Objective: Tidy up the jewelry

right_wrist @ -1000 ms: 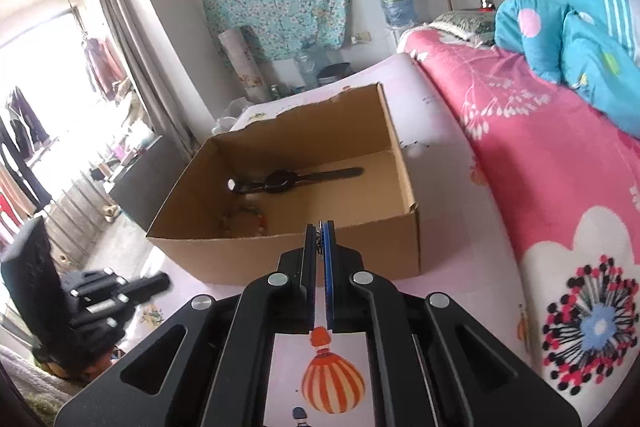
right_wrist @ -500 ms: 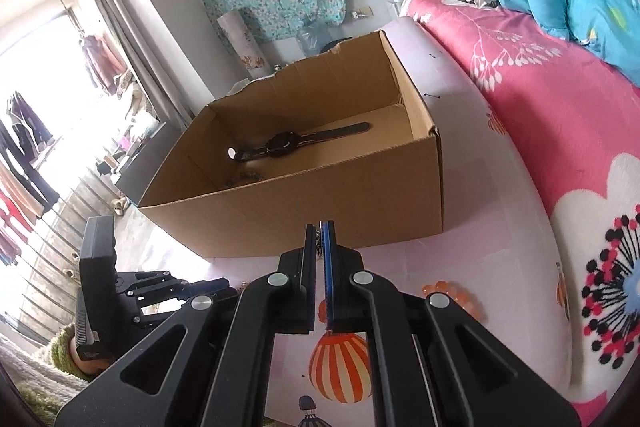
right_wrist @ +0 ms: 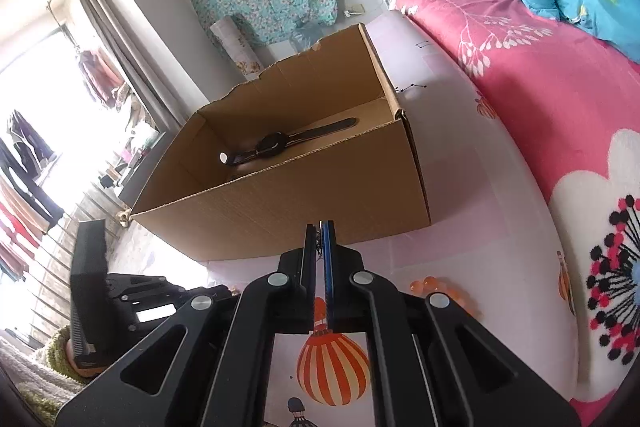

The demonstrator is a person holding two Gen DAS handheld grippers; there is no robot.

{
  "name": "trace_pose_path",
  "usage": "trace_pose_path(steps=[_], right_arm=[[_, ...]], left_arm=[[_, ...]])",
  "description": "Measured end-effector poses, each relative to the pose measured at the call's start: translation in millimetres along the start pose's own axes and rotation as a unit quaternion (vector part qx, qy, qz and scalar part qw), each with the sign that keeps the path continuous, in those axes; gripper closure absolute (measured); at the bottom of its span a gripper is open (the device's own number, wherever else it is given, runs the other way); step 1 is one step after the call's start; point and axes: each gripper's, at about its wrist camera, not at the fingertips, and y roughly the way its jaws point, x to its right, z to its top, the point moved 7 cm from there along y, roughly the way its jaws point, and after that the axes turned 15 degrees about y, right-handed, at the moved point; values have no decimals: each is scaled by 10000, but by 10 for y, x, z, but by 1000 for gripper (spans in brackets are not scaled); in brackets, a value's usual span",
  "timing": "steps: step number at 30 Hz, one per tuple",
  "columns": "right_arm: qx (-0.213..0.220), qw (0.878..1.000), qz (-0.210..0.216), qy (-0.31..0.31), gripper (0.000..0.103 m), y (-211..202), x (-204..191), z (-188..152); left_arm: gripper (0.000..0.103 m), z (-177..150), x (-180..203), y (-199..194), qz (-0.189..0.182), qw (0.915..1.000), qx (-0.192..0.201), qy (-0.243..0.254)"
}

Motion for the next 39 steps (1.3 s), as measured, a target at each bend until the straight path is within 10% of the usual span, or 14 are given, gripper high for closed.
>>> trace_pose_path(steps=[17,31,39], right_arm=[[180,9966,448,-673,99,-35,-527,549],[-1039,9915,-68,-785,98,1057,-677,1112],[-753,9949,-74,-661,67,942,-625,1262]], left_arm=[[102,765,-486,-1112,-384,9829,1701,-593],[101,1345,-1224,-75,-522,9829,1052,-1417],[62,1329,-1346,51,-411,9808,1020,-1612]])
